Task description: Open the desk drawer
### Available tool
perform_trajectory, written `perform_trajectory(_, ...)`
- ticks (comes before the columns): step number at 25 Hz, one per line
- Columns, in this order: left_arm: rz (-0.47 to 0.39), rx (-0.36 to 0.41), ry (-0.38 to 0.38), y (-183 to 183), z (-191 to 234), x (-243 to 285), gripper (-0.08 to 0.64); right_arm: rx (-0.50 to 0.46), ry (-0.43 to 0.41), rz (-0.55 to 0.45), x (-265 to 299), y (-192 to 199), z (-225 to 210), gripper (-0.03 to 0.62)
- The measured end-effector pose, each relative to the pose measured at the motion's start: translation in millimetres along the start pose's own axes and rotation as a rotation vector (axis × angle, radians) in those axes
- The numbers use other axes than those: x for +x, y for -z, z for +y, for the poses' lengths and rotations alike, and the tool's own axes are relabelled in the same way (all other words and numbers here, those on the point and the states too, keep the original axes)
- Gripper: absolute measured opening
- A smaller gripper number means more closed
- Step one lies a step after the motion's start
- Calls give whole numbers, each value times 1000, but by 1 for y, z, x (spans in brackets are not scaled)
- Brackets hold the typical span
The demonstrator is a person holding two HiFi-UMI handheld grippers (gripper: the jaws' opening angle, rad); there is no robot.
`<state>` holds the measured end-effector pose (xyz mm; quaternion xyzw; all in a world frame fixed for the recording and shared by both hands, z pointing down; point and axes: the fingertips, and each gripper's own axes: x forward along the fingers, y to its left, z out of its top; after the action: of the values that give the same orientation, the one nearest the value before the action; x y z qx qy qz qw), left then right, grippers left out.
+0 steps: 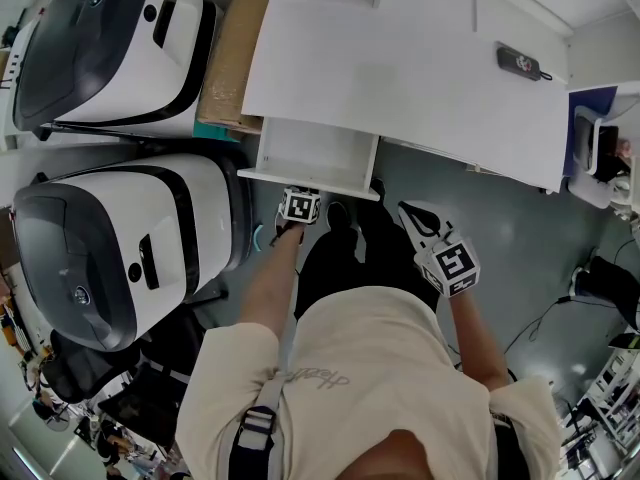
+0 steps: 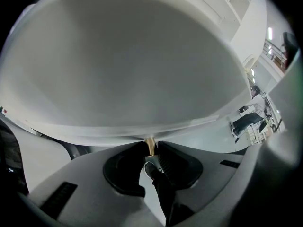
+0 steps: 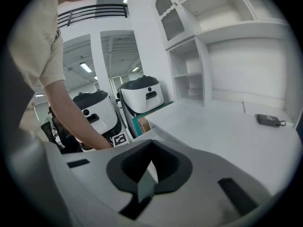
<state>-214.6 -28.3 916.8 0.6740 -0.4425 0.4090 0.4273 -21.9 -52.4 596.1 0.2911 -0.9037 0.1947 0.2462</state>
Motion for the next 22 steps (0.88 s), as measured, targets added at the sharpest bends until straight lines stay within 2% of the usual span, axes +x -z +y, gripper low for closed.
perform_trajectory(7,-3,6,33,4,-2,2,89,9,10,6,-2,7,11,2)
perform_trajectory(22,20,32,47,28,-5,-12,87,23,58,8,-6,20,31,2)
